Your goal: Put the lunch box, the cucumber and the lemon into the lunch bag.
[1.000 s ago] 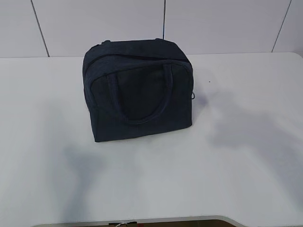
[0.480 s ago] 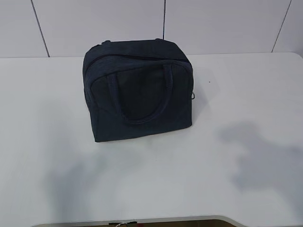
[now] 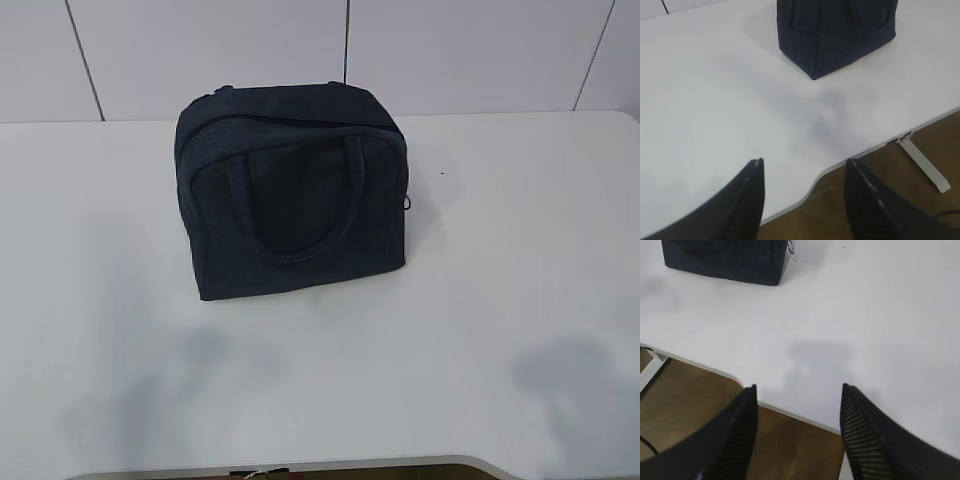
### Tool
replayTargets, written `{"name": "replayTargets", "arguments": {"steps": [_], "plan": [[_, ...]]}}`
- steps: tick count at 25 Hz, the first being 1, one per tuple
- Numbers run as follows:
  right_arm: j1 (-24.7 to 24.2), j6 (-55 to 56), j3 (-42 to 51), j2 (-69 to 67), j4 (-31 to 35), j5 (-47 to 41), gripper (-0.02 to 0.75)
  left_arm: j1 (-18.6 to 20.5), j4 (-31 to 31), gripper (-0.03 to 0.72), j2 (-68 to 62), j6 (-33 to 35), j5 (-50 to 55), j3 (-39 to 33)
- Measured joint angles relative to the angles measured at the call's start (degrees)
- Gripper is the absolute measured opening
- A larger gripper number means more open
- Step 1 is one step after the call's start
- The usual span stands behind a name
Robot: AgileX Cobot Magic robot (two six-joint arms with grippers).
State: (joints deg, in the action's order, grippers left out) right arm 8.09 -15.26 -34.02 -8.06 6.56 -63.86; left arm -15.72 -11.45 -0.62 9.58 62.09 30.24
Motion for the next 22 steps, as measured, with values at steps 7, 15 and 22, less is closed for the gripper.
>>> {"name": "replayTargets", "arguments": {"steps": [7,15,22], "plan": [[0.0,0.6,4.8,8.3,-1.9,-1.7,0.429,0.0,-0.2,0.369,0.0,0.0,0.1,-0.2],[0.0,0.9,5.0,9.0,-3.1,-1.7,0.429,0.0,-0.4,0.369,0.0,0.0,1.3,-1.3],[0.0,1.3,5.0,9.0,-3.5,-1.7,0.428,0.0,-1.2,0.369,0.0,0.0,1.4,-1.3]]}}
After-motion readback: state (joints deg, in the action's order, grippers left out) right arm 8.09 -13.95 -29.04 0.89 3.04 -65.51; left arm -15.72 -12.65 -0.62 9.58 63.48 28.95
